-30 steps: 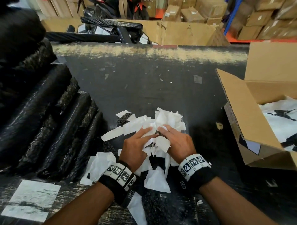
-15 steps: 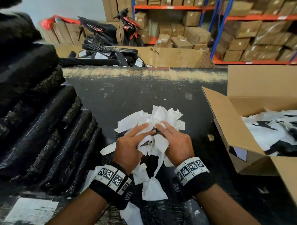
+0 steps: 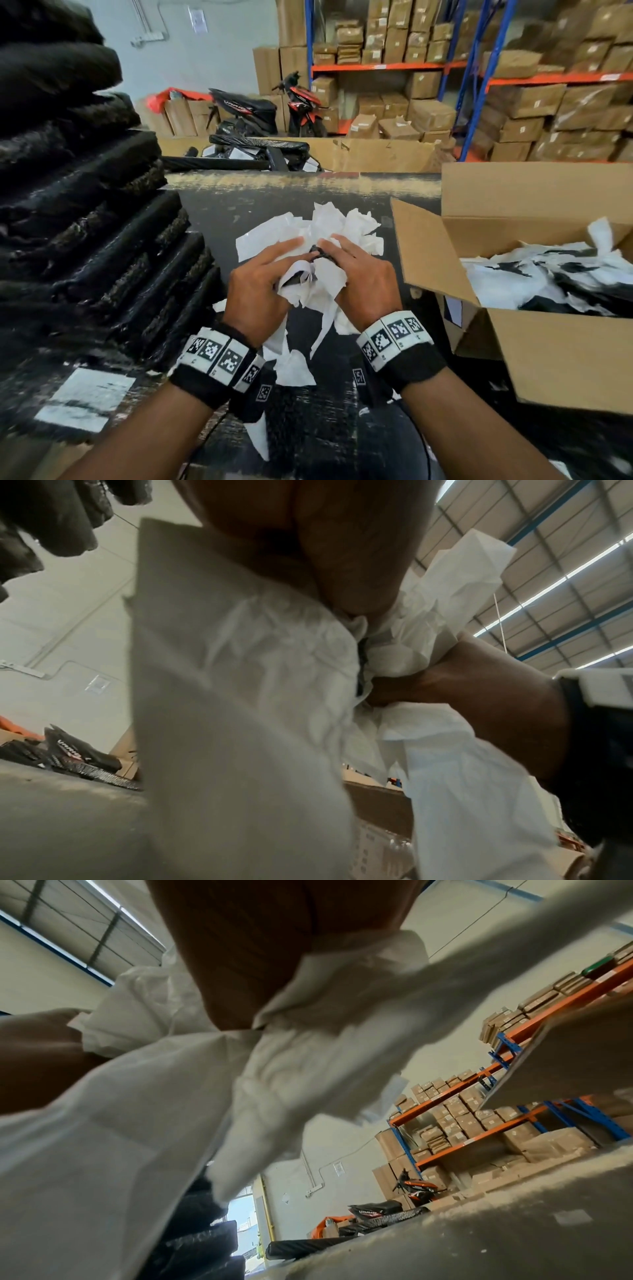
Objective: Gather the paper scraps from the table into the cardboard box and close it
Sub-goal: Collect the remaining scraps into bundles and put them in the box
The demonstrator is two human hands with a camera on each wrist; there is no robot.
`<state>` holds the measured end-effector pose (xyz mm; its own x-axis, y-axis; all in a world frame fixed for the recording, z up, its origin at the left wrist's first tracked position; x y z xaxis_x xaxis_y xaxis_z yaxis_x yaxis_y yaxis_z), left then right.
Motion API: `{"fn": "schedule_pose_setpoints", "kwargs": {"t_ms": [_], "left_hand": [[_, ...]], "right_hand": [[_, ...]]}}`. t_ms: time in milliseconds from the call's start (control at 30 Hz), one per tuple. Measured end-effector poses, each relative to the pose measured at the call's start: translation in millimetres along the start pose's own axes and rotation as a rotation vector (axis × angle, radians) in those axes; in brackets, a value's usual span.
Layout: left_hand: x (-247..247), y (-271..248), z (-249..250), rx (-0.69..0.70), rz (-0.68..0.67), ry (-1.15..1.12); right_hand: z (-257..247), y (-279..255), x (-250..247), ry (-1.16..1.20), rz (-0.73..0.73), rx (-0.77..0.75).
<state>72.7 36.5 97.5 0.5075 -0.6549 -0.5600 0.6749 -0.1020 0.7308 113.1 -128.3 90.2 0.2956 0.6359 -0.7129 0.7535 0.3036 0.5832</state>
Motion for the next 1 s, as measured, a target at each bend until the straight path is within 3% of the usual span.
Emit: {"fn": "schedule_pose_setpoints", "kwargs": {"t_ms": [333,566,800,1000], "left_hand": [[36,1,141,0.019,-0.029,-0.085],[89,29,222,0.117,-0.055,-0.220],[162,86,283,0.253,-0.071,-0.256],[244,149,293,0.284,-0.088,-0.298]], "right_hand": [[36,-78,-133,0.046,0.149,0.004],[82,-112,-219,-0.099,0.239,0.064],[155,-107,-290,-0.365,0.267,0.124],[219,-75,-332,-0.463,0.299,0.115]]}}
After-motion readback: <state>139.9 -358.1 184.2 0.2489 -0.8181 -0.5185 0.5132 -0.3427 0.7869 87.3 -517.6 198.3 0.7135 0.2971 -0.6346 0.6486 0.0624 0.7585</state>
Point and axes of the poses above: each hand's wrist, its own y-axis towards the middle knuckle, its own x-axis out of the palm, z = x × y, the point moved 5 cm from there along y, towards the middle knuckle, and after that the axes turned 5 degrees about y, right-handed, at the moved point
